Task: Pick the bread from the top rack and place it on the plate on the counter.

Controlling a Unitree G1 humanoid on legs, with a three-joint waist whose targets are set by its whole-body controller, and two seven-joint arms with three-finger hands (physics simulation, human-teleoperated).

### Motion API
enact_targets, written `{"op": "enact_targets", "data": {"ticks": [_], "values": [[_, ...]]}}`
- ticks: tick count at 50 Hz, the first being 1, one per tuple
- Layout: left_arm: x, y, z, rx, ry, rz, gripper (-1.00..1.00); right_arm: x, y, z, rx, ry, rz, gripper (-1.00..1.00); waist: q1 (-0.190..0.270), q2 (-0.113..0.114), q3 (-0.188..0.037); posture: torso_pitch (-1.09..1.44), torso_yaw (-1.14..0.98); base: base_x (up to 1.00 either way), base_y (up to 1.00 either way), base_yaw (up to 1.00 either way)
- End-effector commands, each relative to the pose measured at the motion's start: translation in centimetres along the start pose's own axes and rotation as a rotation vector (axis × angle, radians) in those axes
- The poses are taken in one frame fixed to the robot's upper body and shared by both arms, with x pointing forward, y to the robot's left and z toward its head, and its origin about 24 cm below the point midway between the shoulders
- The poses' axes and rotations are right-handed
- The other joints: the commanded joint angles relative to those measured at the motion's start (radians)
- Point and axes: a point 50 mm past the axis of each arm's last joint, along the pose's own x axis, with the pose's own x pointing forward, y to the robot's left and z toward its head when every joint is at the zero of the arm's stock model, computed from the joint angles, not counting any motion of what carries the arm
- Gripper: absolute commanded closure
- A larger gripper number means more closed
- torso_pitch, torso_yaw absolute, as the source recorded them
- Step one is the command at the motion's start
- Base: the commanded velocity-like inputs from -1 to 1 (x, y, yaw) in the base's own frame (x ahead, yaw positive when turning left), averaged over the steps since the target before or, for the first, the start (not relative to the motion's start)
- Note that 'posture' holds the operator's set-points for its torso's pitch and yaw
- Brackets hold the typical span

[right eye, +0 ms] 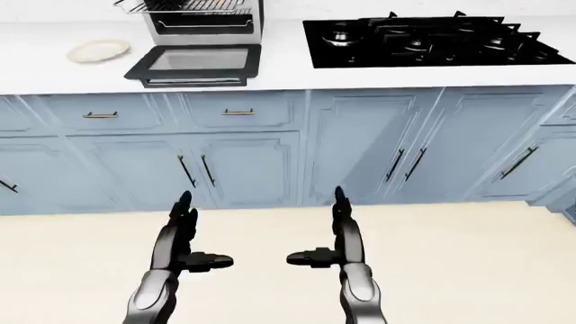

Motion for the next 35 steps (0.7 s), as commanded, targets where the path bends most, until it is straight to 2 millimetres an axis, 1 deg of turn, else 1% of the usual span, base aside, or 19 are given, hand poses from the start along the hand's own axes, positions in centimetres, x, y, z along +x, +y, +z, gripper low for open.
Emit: {"op": "enact_targets", "data": {"ticks": [1, 2, 3, 4, 5, 7, 8, 10, 13, 18, 20, 22, 25, 28, 32, 35], "values": [[0.4, 0.1, 4.8, 0.004, -0.181, -0.01, -1.0, 0.3, 0.3, 4.6, -0.004, -0.193, 0.014, -1.0, -0.002, -0.008, -0.001, 0.0, 0.0, 0.0, 0.0, 0.0], [0.4, 0.1, 5.1, 0.005, -0.184, -0.008, -1.0, 0.3, 0.3, 4.8, -0.009, -0.197, 0.015, -1.0, 0.002, -0.007, -0.038, 0.0, 0.0, 0.0, 0.0, 0.0], [0.4, 0.3, 5.8, 0.007, -0.196, -0.002, -1.0, 0.3, 0.3, 5.3, -0.012, -0.202, 0.017, -1.0, 0.007, -0.001, -0.065, 0.0, 0.0, 0.0, 0.0, 0.0], [0.4, 0.3, 6.0, 0.007, -0.195, -0.003, -1.0, 0.3, 0.3, 5.7, -0.012, -0.212, 0.018, -1.0, 0.007, -0.002, -0.036, 0.0, 0.0, 0.0, 0.0, 0.0], [0.4, 0.3, 6.4, 0.013, -0.203, -0.003, -1.0, 0.3, 0.3, 6.2, -0.011, -0.218, 0.018, -1.0, 0.006, -0.008, -0.022, 0.0, 0.0, 0.0, 0.0, 0.0], [0.3, 0.4, 7.3, 0.012, -0.212, -0.002, -1.0, 0.2, 0.4, 7.4, -0.021, -0.236, 0.025, -1.0, 0.007, -0.007, -0.068, 0.0, 0.0, 0.0, 0.0, 0.0], [0.3, 0.4, 7.7, 0.013, -0.216, -0.001, -1.0, 0.2, 0.4, 8.1, -0.019, -0.247, 0.028, -1.0, 0.008, -0.007, -0.074, 0.0, 0.0, 0.0, 0.0, 0.0], [0.4, 0.5, 8.5, 0.01, -0.224, 0.001, -1.0, 0.1, 0.3, 9.3, -0.031, -0.269, 0.029, -1.0, 0.009, -0.005, -0.078, 0.0, 0.0, 0.0, 0.0, 0.0], [0.7, 0.4, 10.3, 0.019, -0.252, -0.003, -1.0, 0.0, 0.2, 11.3, -0.037, -0.307, 0.026, -1.0, 0.01, -0.003, -0.085, 0.0, 0.0, 0.0, 0.0, 0.0], [1.7, 1.0, 15.2, 0.037, -0.321, 0.022, -1.0, -0.2, -0.3, 15.2, -0.066, -0.368, 0.025, -1.0, 0.011, -0.004, -0.091, 0.0, 0.0, 0.0, 0.0, 0.0], [2.1, 1.0, 17.0, 0.041, -0.345, 0.02, -1.0, 0.0, -0.5, 17.0, -0.079, -0.392, 0.023, -1.0, 0.011, -0.004, -0.091, 0.0, 0.0, 0.0, 0.0, 0.0], [2.4, 0.9, 18.3, 0.051, -0.366, 0.012, -1.0, 0.2, -0.8, 18.0, -0.09, -0.406, 0.018, -1.0, 0.009, -0.004, -0.091, 0.0, 0.0, 0.0, 0.0, 0.0], [2.9, 0.9, 19.9, 0.065, -0.392, 0.003, -1.0, 0.1, -0.9, 19.6, -0.106, -0.429, 0.022, -1.0, 0.01, -0.004, -0.09, 0.0, 0.0, 0.0, 0.0, 0.0], [3.1, 0.9, 21.9, 0.068, -0.429, 0.004, -1.0, 0.1, -1.2, 21.7, -0.122, -0.464, 0.016, -1.0, 0.01, -0.004, -0.089, 0.0, 0.0, 0.0, 0.0, 0.0], [3.1, 1.0, 23.4, 0.076, -0.459, 0.004, -1.0, 0.0, -1.3, 23.7, -0.138, -0.496, 0.02, -1.0, 0.008, -0.004, -0.081, 0.0, 0.0, 0.0, 0.0, 0.0], [2.9, 1.4, 24.7, 0.076, -0.483, 0.012, -1.0, 0.0, -1.2, 24.7, -0.15, -0.51, 0.023, -1.0, 0.008, -0.004, -0.075, 0.0, 0.0, 0.0, 0.0, 0.0]]}}
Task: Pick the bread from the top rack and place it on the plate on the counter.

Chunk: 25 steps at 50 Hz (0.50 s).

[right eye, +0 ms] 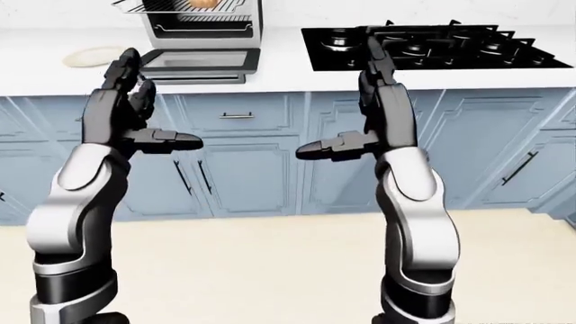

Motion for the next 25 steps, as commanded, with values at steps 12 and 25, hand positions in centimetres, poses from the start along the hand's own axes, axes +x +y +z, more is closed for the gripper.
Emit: {"op": "enact_targets", "data": {"ticks": [12, 25], "values": [[1.3, 0.9, 6.6, 0.021, -0.183, 0.016, -1.0, 1.6, -0.8, 6.4, -0.066, -0.164, 0.004, -1.0, 0.0, 0.009, -0.032, 0.0, 0.0, 0.01, 0.01, 0.0], [0.4, 2.0, 8.4, 0.047, -0.227, 0.053, -1.0, 1.4, -0.6, 8.1, -0.071, -0.211, -0.002, -1.0, -0.024, 0.085, 0.014, 0.0, 0.0, 0.23, 0.25, 0.0]]}}
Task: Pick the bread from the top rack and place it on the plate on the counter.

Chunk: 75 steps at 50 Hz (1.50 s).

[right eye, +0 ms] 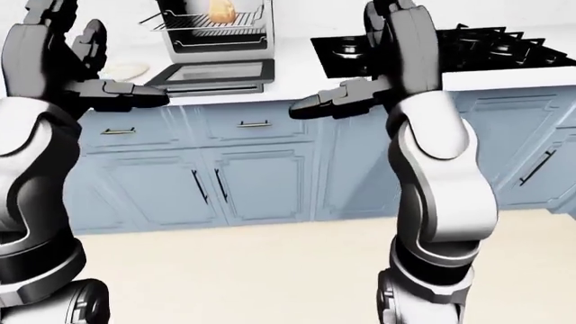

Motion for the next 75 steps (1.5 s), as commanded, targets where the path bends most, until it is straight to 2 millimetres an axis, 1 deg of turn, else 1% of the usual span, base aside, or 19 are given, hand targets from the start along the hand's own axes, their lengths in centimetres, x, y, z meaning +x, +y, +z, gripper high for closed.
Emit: {"op": "enact_targets", "data": {"ticks": [1, 8, 11, 19, 22, 24, 25, 28, 35, 37, 38, 43, 48, 51, 52, 54, 67, 69, 75], "values": [[-0.1, -0.2, 1.7, 0.011, -0.074, -0.009, -1.0, 0.1, -0.7, 1.4, -0.008, -0.06, -0.032, -1.0, -0.006, 0.004, -0.02, 0.0, 0.0, 0.23, 0.25, 0.0], [-0.6, 0.5, 2.7, 0.027, -0.092, 0.006, -1.0, -0.2, -0.5, 1.8, -0.004, -0.072, -0.03, -1.0, 0.005, -0.063, -0.019, 0.0, 0.0, 0.24, 0.26, 0.0], [-0.8, 0.7, 2.6, 0.03, -0.091, 0.012, -1.0, -0.3, -0.4, 1.8, 0.002, -0.074, -0.027, -1.0, 0.014, -0.115, -0.024, 0.0, 0.0, 0.24, 0.25, 0.0], [-0.8, 0.7, 2.6, 0.03, -0.093, 0.016, -1.0, -0.5, -0.3, 1.8, 0.007, -0.083, -0.023, -1.0, 0.004, -0.092, -0.026, 0.0, 0.0, 0.25, 0.26, 0.0], [-0.9, 0.7, 2.6, 0.028, -0.093, 0.017, -1.0, -0.5, -0.3, 1.9, 0.006, -0.088, -0.026, -1.0, -0.006, -0.05, -0.019, 0.0, 0.0, 0.24, 0.26, 0.0], [-0.9, 0.7, 2.8, 0.028, -0.098, 0.019, -1.0, -0.5, -0.4, 2.0, 0.004, -0.091, -0.025, -1.0, -0.013, 0.014, -0.04, 0.0, 0.0, 0.27, 0.3, 0.0], [-0.8, 0.7, 2.8, 0.029, -0.1, 0.022, -1.0, -0.5, -0.3, 2.0, 0.006, -0.093, -0.024, -1.0, -0.017, 0.022, -0.053, 0.0, 0.0, 0.27, 0.32, 0.0], [-0.9, 0.8, 2.8, 0.029, -0.101, 0.025, -1.0, -0.6, -0.3, 2.1, 0.009, -0.096, -0.019, -1.0, -0.001, 0.001, -0.018, 0.0, 0.0, 0.27, 0.33, 0.0], [-1.2, 1.0, 2.9, 0.026, -0.103, 0.032, -1.0, -0.6, -0.4, 2.3, 0.001, -0.107, -0.019, -1.0, 0.012, -0.077, -0.014, 0.0, 0.0, 0.28, 0.34, 0.0], [-1.2, 1.0, 2.8, 0.029, -0.103, 0.032, -1.0, -0.6, -0.3, 2.4, 0.003, -0.11, -0.016, -1.0, 0.017, -0.124, -0.028, 0.0, 0.0, 0.27, 0.36, 0.0], [-1.2, 1.1, 2.8, 0.028, -0.103, 0.032, -1.0, -0.6, -0.3, 2.4, 0.003, -0.11, -0.016, -1.0, 0.009, -0.106, -0.03, 0.0, 0.0, 0.27, 0.36, 0.0], [-1.1, 1.1, 2.8, 0.03, -0.106, 0.037, -1.0, -0.7, -0.2, 2.5, -0.001, -0.114, -0.007, -1.0, 0.006, -0.111, -0.037, 0.0, 0.0, 0.27, 0.36, 0.0], [-1.0, 1.1, 2.8, 0.031, -0.107, 0.04, -1.0, -0.7, -0.1, 2.5, -0.008, -0.118, -0.001, -1.0, 0.002, -0.057, -0.03, 0.0, 0.0, 0.19, 0.42, 0.0], [-1.1, 1.1, 2.7, 0.033, -0.107, 0.041, -1.0, -0.7, -0.1, 2.5, -0.008, -0.119, 0.0, -1.0, 0.003, 0.035, -0.061, 0.0, 0.0, 0.18, 0.53, 0.0], [-1.1, 1.2, 2.6, 0.035, -0.106, 0.041, -1.0, -0.7, -0.2, 2.5, -0.012, -0.12, -0.004, -1.0, 0.009, -0.008, -0.048, 0.0, 0.0, 0.17, 0.54, 0.0], [-1.2, 1.3, 2.8, 0.034, -0.108, 0.044, -1.0, -0.7, -0.2, 2.7, -0.009, -0.126, -0.005, -1.0, 0.012, 0.008, -0.029, 0.0, 0.0, 0.17, 0.54, 0.0], [-1.2, 1.5, 3.1, 0.037, -0.114, 0.048, -1.0, -0.5, 0.1, 2.7, -0.01, -0.136, 0.005, -1.0, 0.022, -0.091, -0.036, 0.0, 0.0, 0.15, 0.42, 0.0], [-1.2, 1.5, 3.3, 0.037, -0.115, 0.05, -1.0, -0.6, 0.1, 2.7, -0.006, -0.137, 0.004, -1.0, 0.02, -0.077, -0.04, 0.0, 0.0, 0.14, 0.41, 0.0], [-1.1, 1.4, 3.1, 0.04, -0.116, 0.049, -1.0, -0.7, 0.1, 2.7, -0.006, -0.139, 0.002, -1.0, 0.011, -0.095, -0.039, 0.0, 0.0, 0.14, 0.41, 0.0]]}}
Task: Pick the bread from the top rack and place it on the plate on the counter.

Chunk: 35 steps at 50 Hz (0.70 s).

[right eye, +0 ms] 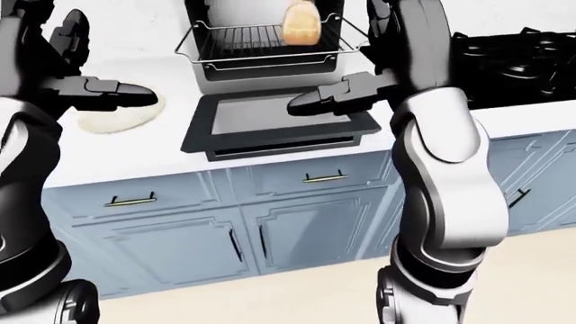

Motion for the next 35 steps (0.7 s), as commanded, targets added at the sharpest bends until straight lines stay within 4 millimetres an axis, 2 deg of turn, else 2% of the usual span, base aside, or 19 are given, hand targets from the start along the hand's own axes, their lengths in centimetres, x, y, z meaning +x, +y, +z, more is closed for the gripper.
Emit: {"op": "enact_targets", "data": {"ticks": [1, 3, 4, 5, 6, 8, 11, 15, 16, 17, 21, 24, 25, 27, 30, 31, 32, 34, 35], "values": [[-0.21, 0.81, 1.77, 0.01, -0.091, 0.04, -1.0, -0.13, 0.06, 1.48, -0.006, -0.086, 0.002, -1.0, 0.002, 0.0, -0.01, 0.0, 0.0, 0.14, 0.41, 0.0], [-0.29, 0.89, 1.82, 0.011, -0.092, 0.043, -1.0, -0.13, 0.1, 1.48, -0.007, -0.086, 0.004, -1.0, -0.004, 0.034, -0.003, 0.0, 0.0, 0.14, 0.41, 0.0], [-0.34, 0.94, 1.8, 0.01, -0.092, 0.043, -1.0, -0.2, 0.09, 1.49, -0.007, -0.086, 0.005, -1.0, -0.006, 0.065, -0.013, 0.0, 0.0, 0.14, 0.41, 0.0], [-0.36, 0.97, 1.77, 0.012, -0.092, 0.045, -1.0, -0.21, 0.11, 1.48, -0.008, -0.085, 0.007, -1.0, -0.005, 0.119, -0.028, 0.0, 0.0, 0.13, 0.41, 0.0], [-0.38, 0.97, 1.78, 0.01, -0.092, 0.044, -1.0, -0.21, 0.1, 1.52, -0.008, -0.087, 0.005, -1.0, 0.001, 0.096, -0.031, 0.0, 0.0, 0.14, 0.41, 0.0], [-0.37, 0.94, 1.79, 0.01, -0.093, 0.044, -1.0, -0.19, 0.16, 1.57, -0.008, -0.088, 0.007, -1.0, 0.003, 0.093, -0.008, 0.0, 0.0, 0.14, 0.41, 0.0], [-0.37, 0.99, 1.65, 0.01, -0.091, 0.045, -1.0, -0.24, 0.15, 1.44, -0.009, -0.083, 0.009, -1.0, 0.002, 0.057, -0.014, 0.0, 0.0, 0.12, 0.34, 0.0], [-0.42, 1.01, 1.67, 0.01, -0.092, 0.047, -1.0, -0.31, 0.07, 1.58, -0.012, -0.084, 0.007, -1.0, -0.003, 0.051, -0.021, 0.0, 0.0, 0.07, 0.19, 0.0], [-0.42, 1.03, 1.68, 0.011, -0.092, 0.048, -1.0, -0.34, 0.04, 1.63, -0.013, -0.085, 0.007, -1.0, -0.001, 0.038, -0.004, 0.0, 0.0, 0.02, 0.04, 0.0], [-0.41, 1.06, 1.67, 0.012, -0.093, 0.049, -1.0, -0.33, 0.0, 1.66, -0.015, -0.083, 0.004, -1.0, 0.002, 0.042, 0.004, 0.0, 0.0, 0.0, 0.0, 0.0], [-0.38, 1.04, 1.63, 0.011, -0.093, 0.049, -1.0, -0.23, -0.05, 1.74, -0.005, -0.092, -0.004, -1.0, 0.01, 0.024, 0.003, 0.0, 0.0, 0.0, 0.0, 0.0], [-0.37, 1.04, 1.59, 0.011, -0.093, 0.05, -1.0, -0.25, -0.14, 1.83, -0.007, -0.098, -0.011, -1.0, 0.021, -0.024, -0.003, 0.0, 0.0, 0.0, 0.0, 0.0], [-0.38, 1.05, 1.6, 0.01, -0.093, 0.05, -1.0, -0.3, -0.17, 1.89, -0.01, -0.098, -0.01, -1.0, 0.021, 0.008, 0.002, 0.0, 0.0, 0.0, 0.0, 0.0], [-0.41, 1.02, 1.51, 0.01, -0.091, 0.049, -1.0, -0.28, -0.19, 1.89, -0.015, -0.098, -0.012, -1.0, 0.02, 0.005, -0.011, 0.0, 0.0, 0.0, 0.0, 0.0], [-0.26, 0.93, 1.66, 0.009, -0.094, 0.047, -1.0, -0.21, -0.21, 2.29, -0.016, -0.112, -0.011, -1.0, 0.016, 0.014, -0.011, 0.0, 0.0, 0.0, 0.01, 0.0], [-0.22, 0.9, 1.72, 0.009, -0.095, 0.047, -1.0, -0.18, -0.22, 2.33, -0.016, -0.114, -0.012, -1.0, 0.013, 0.023, -0.031, 0.0, 0.0, 0.0, 0.16, 0.0], [-0.25, 0.89, 1.78, 0.01, -0.096, 0.045, -1.0, -0.14, -0.19, 2.36, -0.017, -0.12, -0.012, -1.0, 0.011, 0.022, -0.033, 0.0, 0.0, 0.06, 0.34, 0.0], [-0.24, 0.86, 1.84, 0.012, -0.096, 0.044, -1.0, -0.17, -0.14, 2.24, -0.015, -0.119, -0.009, -1.0, 0.011, -0.02, -0.006, 0.0, 0.0, 0.08, 0.38, 0.0], [-0.23, 0.84, 1.88, 0.012, -0.097, 0.043, -1.0, -0.16, -0.15, 2.24, -0.014, -0.119, -0.009, -1.0, 0.008, -0.026, -0.014, 0.0, 0.0, 0.08, 0.38, 0.0]]}}
